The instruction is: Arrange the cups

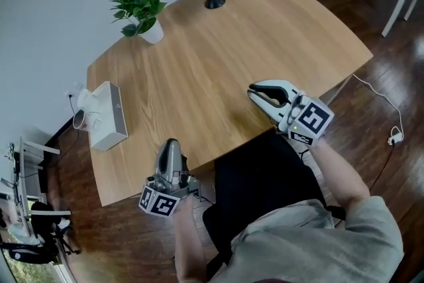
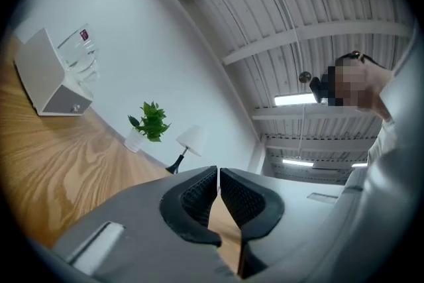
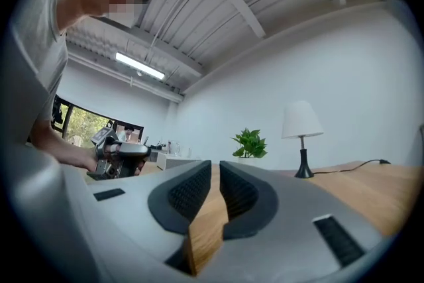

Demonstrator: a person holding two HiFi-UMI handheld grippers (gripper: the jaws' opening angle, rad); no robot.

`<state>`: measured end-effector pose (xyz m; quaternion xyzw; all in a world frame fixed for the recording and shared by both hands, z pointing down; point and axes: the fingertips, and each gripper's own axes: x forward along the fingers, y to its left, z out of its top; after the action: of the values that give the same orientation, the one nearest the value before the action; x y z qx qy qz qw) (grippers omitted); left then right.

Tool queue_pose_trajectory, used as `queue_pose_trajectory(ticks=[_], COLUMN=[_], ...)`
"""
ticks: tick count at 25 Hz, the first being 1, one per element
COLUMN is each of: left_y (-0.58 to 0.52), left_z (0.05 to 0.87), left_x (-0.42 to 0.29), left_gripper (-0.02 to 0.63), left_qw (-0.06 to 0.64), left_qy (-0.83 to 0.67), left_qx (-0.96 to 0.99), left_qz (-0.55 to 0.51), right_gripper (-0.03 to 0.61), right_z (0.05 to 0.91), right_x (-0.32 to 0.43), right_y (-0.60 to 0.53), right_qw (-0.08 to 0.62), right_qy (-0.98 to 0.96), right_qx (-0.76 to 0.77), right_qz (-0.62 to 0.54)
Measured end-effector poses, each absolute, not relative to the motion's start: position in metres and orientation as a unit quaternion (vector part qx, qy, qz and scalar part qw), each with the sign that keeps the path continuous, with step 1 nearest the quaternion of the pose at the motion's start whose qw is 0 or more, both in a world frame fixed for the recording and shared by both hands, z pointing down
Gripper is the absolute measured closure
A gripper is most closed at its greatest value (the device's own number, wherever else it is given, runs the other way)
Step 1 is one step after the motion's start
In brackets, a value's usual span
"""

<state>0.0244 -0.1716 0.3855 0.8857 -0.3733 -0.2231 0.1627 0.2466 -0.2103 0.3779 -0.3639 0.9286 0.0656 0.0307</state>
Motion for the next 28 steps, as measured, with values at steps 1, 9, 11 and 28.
queue_pose_trajectory(ticks=[1,9,11,28], left_y=[-0.168,-0.155,-0.155,-0.154], left_z=[0.386,0.392,0.394,0.399], left_x=[0.027,0.033,0.031,0.035], left_gripper=[0.589,0.594,0.594,0.594], left_qw=[0.161,0.126,0.123,0.138], left_qy=[-0.369,-0.382,-0.385,-0.381], left_qx=[0.890,0.905,0.904,0.902], left_qz=[-0.214,-0.141,-0.139,-0.147], right_gripper=[0.545,0.545,0.545,0.545], right_z=[0.381,0.400,0.403,0.403], right_x=[0.244,0.240,0.237,0.239], right_y=[-0.210,-0.211,-0.210,-0.211], right_qw=[0.023,-0.017,-0.021,-0.022], right_qy=[0.929,0.928,0.929,0.929], right_qx=[-0.364,-0.366,-0.363,-0.363], right_qz=[0.069,0.069,0.069,0.070])
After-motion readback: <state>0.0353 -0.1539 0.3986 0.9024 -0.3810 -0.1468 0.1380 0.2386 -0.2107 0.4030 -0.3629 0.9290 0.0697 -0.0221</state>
